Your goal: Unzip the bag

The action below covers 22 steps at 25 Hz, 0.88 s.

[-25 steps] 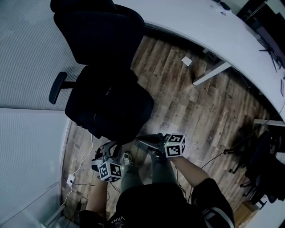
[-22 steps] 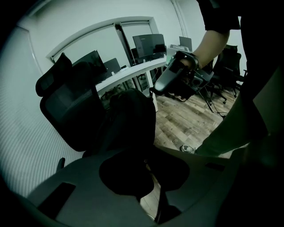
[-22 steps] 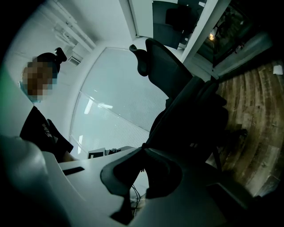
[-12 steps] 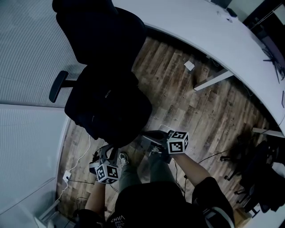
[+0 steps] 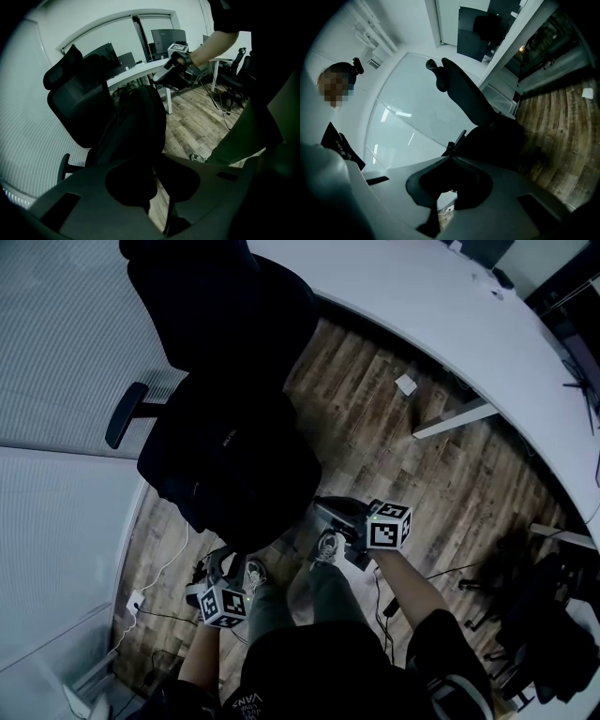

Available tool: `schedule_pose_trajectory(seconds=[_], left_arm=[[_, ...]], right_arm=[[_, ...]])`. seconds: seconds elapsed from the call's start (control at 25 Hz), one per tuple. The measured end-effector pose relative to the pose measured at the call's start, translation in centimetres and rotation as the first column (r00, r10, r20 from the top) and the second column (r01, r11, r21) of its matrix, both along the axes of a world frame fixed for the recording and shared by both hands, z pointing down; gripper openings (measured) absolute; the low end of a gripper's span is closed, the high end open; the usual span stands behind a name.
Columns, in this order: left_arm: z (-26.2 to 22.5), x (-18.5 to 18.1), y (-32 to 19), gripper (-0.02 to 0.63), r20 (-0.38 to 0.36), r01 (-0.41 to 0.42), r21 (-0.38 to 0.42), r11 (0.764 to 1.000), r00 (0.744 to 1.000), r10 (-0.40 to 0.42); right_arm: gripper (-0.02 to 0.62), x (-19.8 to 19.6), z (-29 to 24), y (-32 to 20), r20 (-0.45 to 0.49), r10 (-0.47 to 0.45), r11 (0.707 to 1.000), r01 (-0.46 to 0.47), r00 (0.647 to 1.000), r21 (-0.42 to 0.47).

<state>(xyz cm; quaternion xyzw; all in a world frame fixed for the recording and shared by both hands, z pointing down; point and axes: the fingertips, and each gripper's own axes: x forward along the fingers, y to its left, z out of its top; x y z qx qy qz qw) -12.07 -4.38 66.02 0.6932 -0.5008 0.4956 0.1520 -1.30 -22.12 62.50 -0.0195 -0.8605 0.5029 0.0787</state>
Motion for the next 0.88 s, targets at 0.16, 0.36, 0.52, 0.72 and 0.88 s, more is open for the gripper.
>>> schedule_pose_trajectory(seconds=[0.16,0.36,0.52,0.72,0.88], left_arm=[[0.2,0.0,0.0,0.077,0.001,0.019,-0.009,1.0,1.0,-0.019],[0.6,0.1,-0.4,0.078,0.002,0.04,-0.017,0.999,0.999,-0.04],[0.6,0.4,-0.5,0.077,0.008,0.066,-0.021,0.998,0.998,-0.066],[0.8,0.0,-0.4,0.078,0.014,0.098,-0.022,0.995,0.995,-0.097],[1.0,0.0,-0.1,0.078,0.014,0.126,-0.03,0.992,0.992,-0.126]], right_arm=[[0.044,0.1,0.4,-2.4,-0.021,0.011,1.0,-0.01,1.0,0.025],[0.044,0.0,1.2,-4.4,-0.038,-0.001,1.0,0.002,0.999,0.028],[0.044,0.0,2.0,-5.9,-0.058,-0.003,1.0,0.005,0.998,0.027],[0.044,-0.8,3.0,-7.3,-0.091,0.004,0.999,-0.001,0.996,0.035],[0.046,-1.1,3.5,-7.3,-0.101,0.014,1.0,-0.011,0.995,0.022]])
